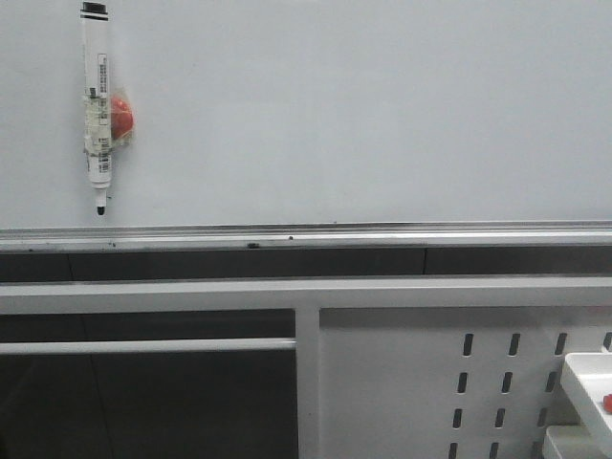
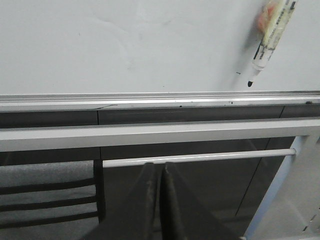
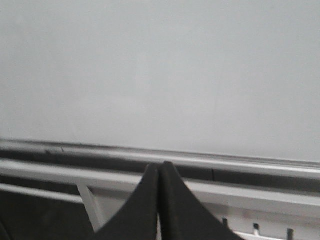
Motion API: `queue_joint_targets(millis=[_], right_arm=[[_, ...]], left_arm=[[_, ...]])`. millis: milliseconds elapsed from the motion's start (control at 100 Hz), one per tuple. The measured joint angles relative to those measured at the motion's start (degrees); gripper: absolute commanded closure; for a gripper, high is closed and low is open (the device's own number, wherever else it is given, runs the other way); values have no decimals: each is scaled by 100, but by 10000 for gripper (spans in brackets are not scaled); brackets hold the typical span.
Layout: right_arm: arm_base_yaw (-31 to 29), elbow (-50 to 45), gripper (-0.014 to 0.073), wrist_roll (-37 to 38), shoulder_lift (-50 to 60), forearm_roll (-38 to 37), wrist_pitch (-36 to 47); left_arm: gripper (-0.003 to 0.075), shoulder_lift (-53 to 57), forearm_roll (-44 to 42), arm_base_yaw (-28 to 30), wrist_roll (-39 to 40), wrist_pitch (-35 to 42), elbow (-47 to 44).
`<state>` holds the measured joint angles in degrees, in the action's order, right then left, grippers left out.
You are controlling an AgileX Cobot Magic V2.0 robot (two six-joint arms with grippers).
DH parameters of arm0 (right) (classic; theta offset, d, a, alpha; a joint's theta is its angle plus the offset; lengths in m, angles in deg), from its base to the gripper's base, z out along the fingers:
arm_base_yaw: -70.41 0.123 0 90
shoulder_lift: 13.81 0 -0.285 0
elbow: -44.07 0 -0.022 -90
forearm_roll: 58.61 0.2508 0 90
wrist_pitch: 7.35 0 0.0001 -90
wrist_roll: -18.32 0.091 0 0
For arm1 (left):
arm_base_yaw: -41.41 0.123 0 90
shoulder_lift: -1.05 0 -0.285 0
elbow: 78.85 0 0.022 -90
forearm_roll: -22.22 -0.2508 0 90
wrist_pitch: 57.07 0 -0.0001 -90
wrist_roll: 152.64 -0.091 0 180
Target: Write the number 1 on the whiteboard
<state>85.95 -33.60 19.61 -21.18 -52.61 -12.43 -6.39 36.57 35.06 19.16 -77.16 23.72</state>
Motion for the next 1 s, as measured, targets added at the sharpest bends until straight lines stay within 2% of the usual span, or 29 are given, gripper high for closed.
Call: queue_joint_targets(millis=[70,190,240,330,440,580,660,730,800,920,1000], right_arm=[[0,0,643,4,0,415,300],[0,0,643,14,0,676,680],[0,0,643,14,0,704,826],[0,0,643,14,0,728,976],[0,0,643,37,0,859,1067],[0,140,641,63,0,1186,684],[0,538,632,54,0,1197,136],[0,956,577,-85,0,1197,-344],[0,1353,483,-417,-84,1197,-794],[0,1824,310,-889,-426,1177,-1504],[0,1939,268,-1007,-666,1177,-1832]], left_arm=[[740,0,625,0,61,146,0],[740,0,2916,0,197,619,0],[740,0,3548,0,209,836,0],[740,0,4221,0,222,1084,0],[740,0,4577,0,245,1166,0],[739,0,4353,0,129,1199,41],[739,-11,3733,0,-267,965,370],[722,-184,3020,0,-704,596,930],[654,-548,2352,0,-1108,112,1525],[434,-1528,1411,0,-1709,-831,2512],[356,-2182,1108,-124,-1914,-1062,2908]])
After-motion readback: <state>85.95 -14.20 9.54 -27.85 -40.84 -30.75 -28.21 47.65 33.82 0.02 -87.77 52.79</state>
